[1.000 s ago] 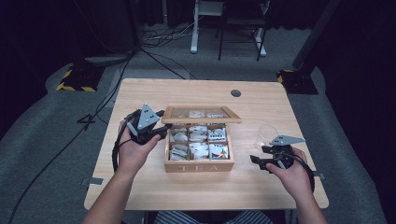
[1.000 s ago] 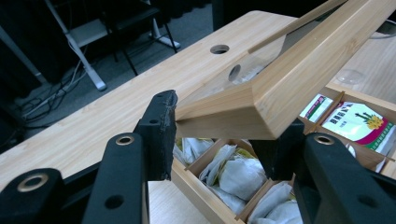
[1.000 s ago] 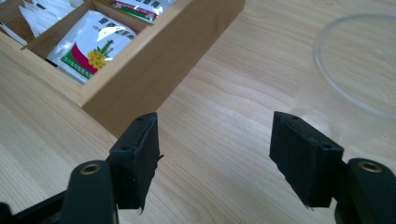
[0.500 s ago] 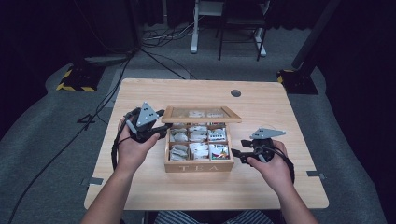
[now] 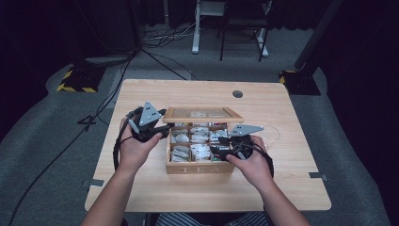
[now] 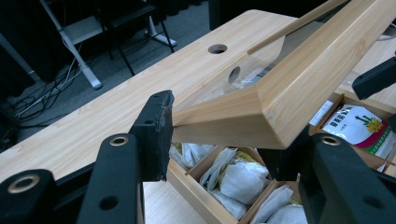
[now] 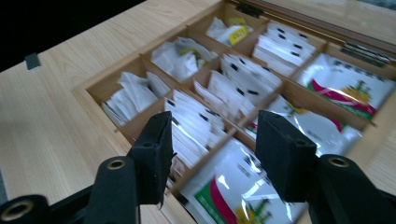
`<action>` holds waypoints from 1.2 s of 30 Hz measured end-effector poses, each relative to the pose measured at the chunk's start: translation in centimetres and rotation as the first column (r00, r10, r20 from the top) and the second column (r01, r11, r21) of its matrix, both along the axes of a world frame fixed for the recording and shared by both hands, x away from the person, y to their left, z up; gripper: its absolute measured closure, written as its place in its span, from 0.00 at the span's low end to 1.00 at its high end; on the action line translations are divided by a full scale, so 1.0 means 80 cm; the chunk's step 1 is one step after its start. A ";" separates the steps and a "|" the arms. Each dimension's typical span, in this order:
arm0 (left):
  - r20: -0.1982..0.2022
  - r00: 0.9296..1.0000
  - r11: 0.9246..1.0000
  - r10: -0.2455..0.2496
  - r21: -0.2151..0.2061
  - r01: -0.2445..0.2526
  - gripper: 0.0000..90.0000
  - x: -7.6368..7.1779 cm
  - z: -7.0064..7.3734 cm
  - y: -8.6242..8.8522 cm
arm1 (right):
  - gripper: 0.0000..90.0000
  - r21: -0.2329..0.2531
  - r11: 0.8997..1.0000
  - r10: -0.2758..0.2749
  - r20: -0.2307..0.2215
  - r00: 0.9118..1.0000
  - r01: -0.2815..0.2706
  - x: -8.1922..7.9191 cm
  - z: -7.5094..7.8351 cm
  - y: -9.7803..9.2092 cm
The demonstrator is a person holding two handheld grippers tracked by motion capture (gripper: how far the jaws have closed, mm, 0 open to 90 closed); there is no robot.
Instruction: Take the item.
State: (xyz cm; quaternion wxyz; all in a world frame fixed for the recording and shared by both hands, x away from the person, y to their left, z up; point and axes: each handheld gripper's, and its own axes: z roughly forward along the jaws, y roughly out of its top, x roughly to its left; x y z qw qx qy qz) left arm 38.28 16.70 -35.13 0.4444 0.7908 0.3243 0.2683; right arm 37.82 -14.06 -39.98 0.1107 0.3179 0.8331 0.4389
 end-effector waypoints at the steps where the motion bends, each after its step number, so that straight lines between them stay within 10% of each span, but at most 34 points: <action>1: -0.001 1.000 1.000 -0.001 0.002 0.001 0.56 0.000 0.000 0.000 | 0.52 0.000 1.000 0.000 0.000 1.000 0.000 0.000 0.000 0.000; 36: -0.022 1.000 1.000 -0.008 -0.006 0.008 0.54 0.000 -0.002 0.001 | 0.68 -0.098 0.981 0.167 -0.038 0.985 -0.170 0.014 -0.040 0.130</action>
